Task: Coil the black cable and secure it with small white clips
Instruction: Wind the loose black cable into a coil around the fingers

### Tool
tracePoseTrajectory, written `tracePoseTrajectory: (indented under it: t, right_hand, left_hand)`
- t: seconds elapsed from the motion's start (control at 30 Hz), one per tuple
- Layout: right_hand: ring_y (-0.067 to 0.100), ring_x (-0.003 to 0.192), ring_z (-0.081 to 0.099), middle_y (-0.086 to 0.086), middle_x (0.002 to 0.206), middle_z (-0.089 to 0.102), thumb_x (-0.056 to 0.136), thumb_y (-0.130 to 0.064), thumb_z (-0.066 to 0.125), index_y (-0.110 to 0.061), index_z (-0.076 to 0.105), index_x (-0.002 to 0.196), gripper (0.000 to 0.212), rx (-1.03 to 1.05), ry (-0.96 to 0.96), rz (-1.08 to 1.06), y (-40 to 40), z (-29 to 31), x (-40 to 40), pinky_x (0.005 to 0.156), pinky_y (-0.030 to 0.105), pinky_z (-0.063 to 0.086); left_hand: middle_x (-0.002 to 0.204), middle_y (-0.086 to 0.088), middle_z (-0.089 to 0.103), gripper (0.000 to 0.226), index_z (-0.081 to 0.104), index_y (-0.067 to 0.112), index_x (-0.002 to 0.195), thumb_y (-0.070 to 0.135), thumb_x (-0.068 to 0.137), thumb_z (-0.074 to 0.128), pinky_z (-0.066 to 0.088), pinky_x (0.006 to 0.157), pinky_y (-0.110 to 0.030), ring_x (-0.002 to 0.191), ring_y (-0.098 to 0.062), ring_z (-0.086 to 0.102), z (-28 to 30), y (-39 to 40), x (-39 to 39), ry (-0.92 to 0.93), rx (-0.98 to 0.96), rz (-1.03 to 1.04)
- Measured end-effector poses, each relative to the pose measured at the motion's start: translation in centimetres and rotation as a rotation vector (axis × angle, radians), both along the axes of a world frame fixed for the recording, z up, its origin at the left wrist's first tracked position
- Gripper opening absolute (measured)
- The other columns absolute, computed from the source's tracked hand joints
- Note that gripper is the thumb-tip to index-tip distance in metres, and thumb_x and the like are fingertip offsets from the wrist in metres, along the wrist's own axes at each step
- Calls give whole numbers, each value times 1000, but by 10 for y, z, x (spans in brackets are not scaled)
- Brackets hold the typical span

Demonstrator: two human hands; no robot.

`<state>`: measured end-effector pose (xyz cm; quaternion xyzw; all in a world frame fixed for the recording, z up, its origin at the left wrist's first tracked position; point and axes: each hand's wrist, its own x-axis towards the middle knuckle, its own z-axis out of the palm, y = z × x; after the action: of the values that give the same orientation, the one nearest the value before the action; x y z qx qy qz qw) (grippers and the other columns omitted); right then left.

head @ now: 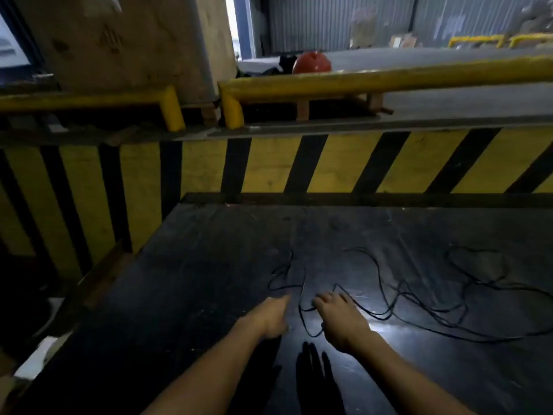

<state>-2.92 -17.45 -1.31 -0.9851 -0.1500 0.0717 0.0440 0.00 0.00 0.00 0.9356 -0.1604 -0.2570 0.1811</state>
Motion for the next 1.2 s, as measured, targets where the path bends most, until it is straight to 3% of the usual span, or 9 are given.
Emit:
tracePoseTrajectory:
  t: [0.13, 0.3, 0.43, 0.5, 0.6, 0.7, 0.87, 1.0, 1.2]
  right_hand:
    - [25, 144, 15, 14, 150, 30, 88, -15, 53, -7, 38, 135, 50, -122, -25, -46, 5, -26, 34, 116, 56, 2]
    - [31, 139, 27, 14, 136, 49, 89, -15, 51, -10, 51, 126, 37, -313, 70, -72, -5, -41, 49, 112, 64, -4]
    - [27, 124, 46, 9, 118, 62, 87, -3, 46, -15, 59, 115, 33, -229, 49, 28, -9, -17, 49, 113, 60, 7]
    - [26, 120, 49, 6, 119, 63, 92, -7, 43, -23, 59, 120, 35, -145, 19, 104, -15, 8, 46, 111, 55, 16]
    - [23, 108, 56, 0, 112, 68, 96, -18, 43, -32, 62, 115, 30, -9, -81, 195, -27, 53, 37, 99, 41, 32]
    - [20, 99, 61, -2, 103, 71, 94, -19, 50, -30, 66, 108, 24, 97, -171, 219, -45, 93, 24, 88, 37, 39]
    - [13, 99, 67, -6, 103, 74, 92, -20, 59, -26, 70, 106, 19, 102, -272, 56, -96, 134, 3, 87, 33, 50]
    - [17, 110, 61, -7, 113, 71, 95, -23, 49, -32, 66, 111, 25, -38, -229, -213, -136, 151, -15, 90, 35, 43]
    - [23, 122, 51, 2, 133, 57, 89, -28, 60, -27, 46, 135, 48, 95, -25, -336, -127, 182, -45, 98, 39, 43]
  left_hand:
    - [135, -20, 51, 45, 42, 6, 134, 11, 90, 53, 47, 95, -45, 118, -33, 53, -24, -14, 17, -23, -1, 41]
    - [144, -15, 43, 61, 32, 13, 142, 4, 87, 56, 43, 100, -47, 125, -32, 46, -40, -27, 25, -12, -4, -3]
    - [148, -9, 37, 72, 30, 15, 145, 12, 83, 66, 38, 105, -44, 133, -29, 37, -30, -30, 26, -87, -37, -29]
    - [142, -8, 43, 59, 42, 15, 139, 20, 84, 64, 39, 104, -40, 130, -28, 40, -17, -31, 22, -192, -75, -11]
    - [114, -11, 62, 23, 67, 10, 104, 22, 89, 53, 48, 87, -36, 106, -29, 57, 10, -32, 11, -390, -191, 36]
    - [101, -13, 67, 19, 67, 10, 88, 20, 89, 50, 48, 77, -33, 95, -32, 61, 45, -26, 3, -498, -258, 107]
    - [96, -12, 66, 26, 62, 12, 89, 30, 95, 45, 51, 75, -41, 88, -31, 62, 114, -4, -6, -635, -165, 117]
    - [93, -8, 65, 21, 58, 17, 88, 30, 96, 44, 49, 72, -41, 84, -26, 61, 156, 17, -20, -648, -70, 122]
    - [81, -7, 66, 24, 58, 19, 84, 31, 98, 42, 55, 64, -40, 60, -18, 67, 218, 15, -60, -506, -239, 25]
